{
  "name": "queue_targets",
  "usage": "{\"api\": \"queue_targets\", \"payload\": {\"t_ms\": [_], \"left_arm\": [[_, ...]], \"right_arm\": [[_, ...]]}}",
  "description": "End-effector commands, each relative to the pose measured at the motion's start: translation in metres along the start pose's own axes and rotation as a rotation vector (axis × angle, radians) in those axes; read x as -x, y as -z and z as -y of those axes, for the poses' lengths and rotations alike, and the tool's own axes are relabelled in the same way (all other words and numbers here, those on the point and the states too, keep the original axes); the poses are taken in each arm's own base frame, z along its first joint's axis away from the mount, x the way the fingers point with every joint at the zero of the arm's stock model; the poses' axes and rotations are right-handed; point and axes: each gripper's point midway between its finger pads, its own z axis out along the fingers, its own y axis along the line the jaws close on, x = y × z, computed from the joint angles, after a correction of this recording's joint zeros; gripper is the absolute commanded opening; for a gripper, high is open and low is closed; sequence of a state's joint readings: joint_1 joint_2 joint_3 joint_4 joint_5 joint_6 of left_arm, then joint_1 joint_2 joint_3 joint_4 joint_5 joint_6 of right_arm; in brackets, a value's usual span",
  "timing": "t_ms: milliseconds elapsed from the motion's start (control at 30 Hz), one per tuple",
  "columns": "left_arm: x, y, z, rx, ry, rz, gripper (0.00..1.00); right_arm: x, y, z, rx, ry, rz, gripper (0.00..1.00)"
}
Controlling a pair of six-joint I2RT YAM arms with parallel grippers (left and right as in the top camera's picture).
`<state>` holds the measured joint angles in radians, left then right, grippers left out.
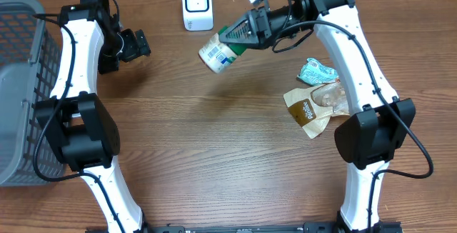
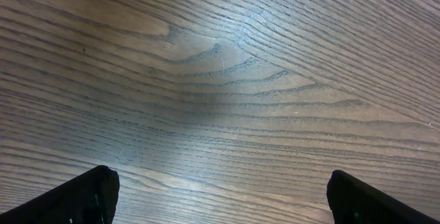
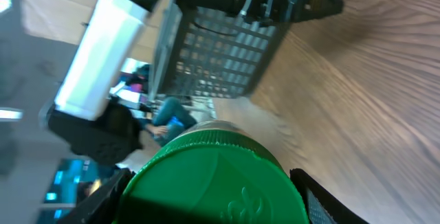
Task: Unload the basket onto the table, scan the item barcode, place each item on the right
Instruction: 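Lift the jar and tilt it toward the scanner with the right gripper, then hold the jar's side against the scanner face with the right gripper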
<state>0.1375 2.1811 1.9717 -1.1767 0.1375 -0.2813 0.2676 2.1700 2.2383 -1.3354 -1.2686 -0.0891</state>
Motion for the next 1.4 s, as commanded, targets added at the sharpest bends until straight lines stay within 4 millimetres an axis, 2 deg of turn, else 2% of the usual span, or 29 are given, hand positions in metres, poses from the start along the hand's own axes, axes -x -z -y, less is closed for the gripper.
{"api": "queue_targets", "payload": {"t_ms": [0, 333, 800, 933, 1033, 1100, 1267, 1367], "left_arm": [[0.004, -0.001, 0.001, 0.011, 0.001, 0.010, 0.99], [0.003, -0.001, 0.002, 0.010, -0.001, 0.010, 1.00], [0.003, -0.001, 0.002, 0.010, -0.001, 0.010, 0.99], [0.003, -0.001, 0.002, 0.010, -0.001, 0.010, 1.00], [0.003, -0.001, 0.002, 0.010, -0.001, 0.010, 1.00], [0.003, -0.001, 0.002, 0.010, -0.001, 0.010, 0.99], [0.003, -0.001, 0.002, 0.010, -0.001, 0.010, 1.00], [0.003, -0.001, 0.002, 0.010, -0.001, 0.010, 0.99]], "right_arm": [[0.004, 0.018, -0.054, 0.136, 0.070, 0.036, 0.26], [0.009, 0.025, -0.057, 0.164, -0.069, 0.041, 0.26], [0.013, 0.025, -0.056, 0.154, -0.040, 0.048, 0.25], [0.016, 0.023, -0.050, 0.111, -0.015, 0.058, 0.25], [0.020, 0.019, -0.036, 0.023, 0.003, 0.072, 0.26], [0.024, 0.016, -0.019, -0.080, 0.021, 0.089, 0.26], [0.043, 0.018, 0.036, -0.460, 0.080, 0.162, 0.24], [0.057, 0.024, 0.059, -0.661, 0.125, 0.214, 0.19]]}}
